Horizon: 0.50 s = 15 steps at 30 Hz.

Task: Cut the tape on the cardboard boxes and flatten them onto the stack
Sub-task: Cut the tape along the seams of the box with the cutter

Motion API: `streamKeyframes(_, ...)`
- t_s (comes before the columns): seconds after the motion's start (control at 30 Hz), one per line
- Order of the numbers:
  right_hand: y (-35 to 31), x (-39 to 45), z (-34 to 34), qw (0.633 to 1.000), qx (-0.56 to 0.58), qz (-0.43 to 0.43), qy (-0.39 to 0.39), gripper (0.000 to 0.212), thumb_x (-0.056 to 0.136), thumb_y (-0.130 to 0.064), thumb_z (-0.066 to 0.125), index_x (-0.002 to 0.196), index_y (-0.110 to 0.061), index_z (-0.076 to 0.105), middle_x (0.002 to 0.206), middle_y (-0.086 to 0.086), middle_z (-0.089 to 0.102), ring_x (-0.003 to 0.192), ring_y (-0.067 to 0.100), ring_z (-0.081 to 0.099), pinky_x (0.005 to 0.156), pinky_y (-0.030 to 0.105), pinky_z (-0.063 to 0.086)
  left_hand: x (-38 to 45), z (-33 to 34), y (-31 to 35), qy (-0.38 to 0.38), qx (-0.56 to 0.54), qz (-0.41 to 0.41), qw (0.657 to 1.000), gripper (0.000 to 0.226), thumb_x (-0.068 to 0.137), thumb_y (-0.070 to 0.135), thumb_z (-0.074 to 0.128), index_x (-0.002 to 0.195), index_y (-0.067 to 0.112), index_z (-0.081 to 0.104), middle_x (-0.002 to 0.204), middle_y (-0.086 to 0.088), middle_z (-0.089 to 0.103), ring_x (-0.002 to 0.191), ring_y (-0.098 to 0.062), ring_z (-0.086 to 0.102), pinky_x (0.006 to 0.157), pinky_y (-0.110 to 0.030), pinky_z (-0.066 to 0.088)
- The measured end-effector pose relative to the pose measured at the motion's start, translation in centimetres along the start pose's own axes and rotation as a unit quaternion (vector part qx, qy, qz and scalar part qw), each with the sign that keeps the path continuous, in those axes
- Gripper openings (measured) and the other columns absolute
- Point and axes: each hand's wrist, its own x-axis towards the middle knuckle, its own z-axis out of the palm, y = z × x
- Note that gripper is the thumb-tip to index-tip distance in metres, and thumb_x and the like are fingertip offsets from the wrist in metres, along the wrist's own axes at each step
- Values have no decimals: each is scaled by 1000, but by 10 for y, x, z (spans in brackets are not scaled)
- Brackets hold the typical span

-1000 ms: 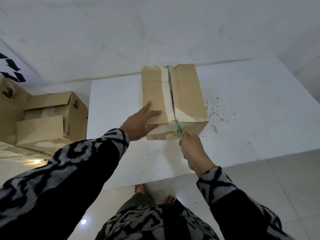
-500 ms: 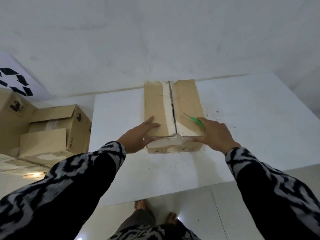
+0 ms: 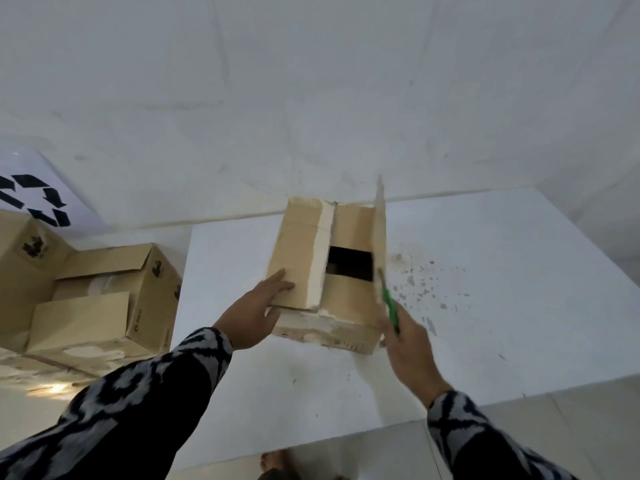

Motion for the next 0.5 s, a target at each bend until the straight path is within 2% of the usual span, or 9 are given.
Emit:
streamKeyframes(0.07,-3,-16,13,999,-10,-25,-45,26,91,-49,53,117,-45,56,52,-17,51,45,4,41,45,14,30,-1,-7,5,16,-29,-56,998,52,95,24,45,146,26,38,156,10,27,149,-28,18,120,-45,19)
streamKeyframes(0.13,-7,-13,14,999,6,1,31,9,97,-37,56,100,-38,64,50,-12,48,44,4,40,45,14,28,0,-12,16,41,-44,-104,993,61,91,38,36,150,23,31,158,1,25,149,-38,10,119,-52,13)
streamKeyframes(0.2,-13,21,4,988,-2,36,150,26,104,-34,43,89,-23,61,59,-7,52,52,5,47,47,20,32,2,-11,28,75,-67,-170,980,62,98,49,37,152,22,24,165,-4,7,150,-36,-5,119,-55,7)
streamKeyframes(0.27,-19,72,-12,982,-30,59,178,34,106,-35,35,84,-13,50,73,2,51,64,19,48,54,29,33,3,-7,40,87,-75,-262,958,81,95,62,42,155,19,9,164,-13,-4,149,-39,-6,119,-57,10)
streamKeyframes(0.3,-21,98,-19,983,-51,61,165,35,106,-34,34,84,-11,47,79,4,49,70,21,47,57,32,32,1,-6,49,74,-85,-317,942,96,90,66,49,155,17,-1,162,-18,-6,148,-43,0,118,-55,14)
streamKeyframes(0.37,-18,142,-28,987,-92,68,110,36,107,-35,31,90,-7,46,89,6,48,78,24,48,63,33,32,-7,-5,63,25,-174,-387,905,116,84,62,61,153,10,-17,162,-20,4,146,-38,16,113,-40,25)
streamKeyframes(0.43,-14,167,-29,991,-107,82,28,37,107,-39,27,103,-9,48,94,5,51,85,25,50,68,34,35,-13,3,69,-44,-244,-401,882,110,94,52,58,150,5,-24,161,-13,18,143,-30,29,106,-32,31)
streamKeyframes(0.5,-11,174,-28,988,-112,98,-26,39,107,-42,25,107,-12,49,93,3,55,85,23,52,66,33,37,-11,7,73,-54,-260,-391,881,108,96,50,55,149,3,-27,159,-13,24,141,-30,35,106,-33,35)
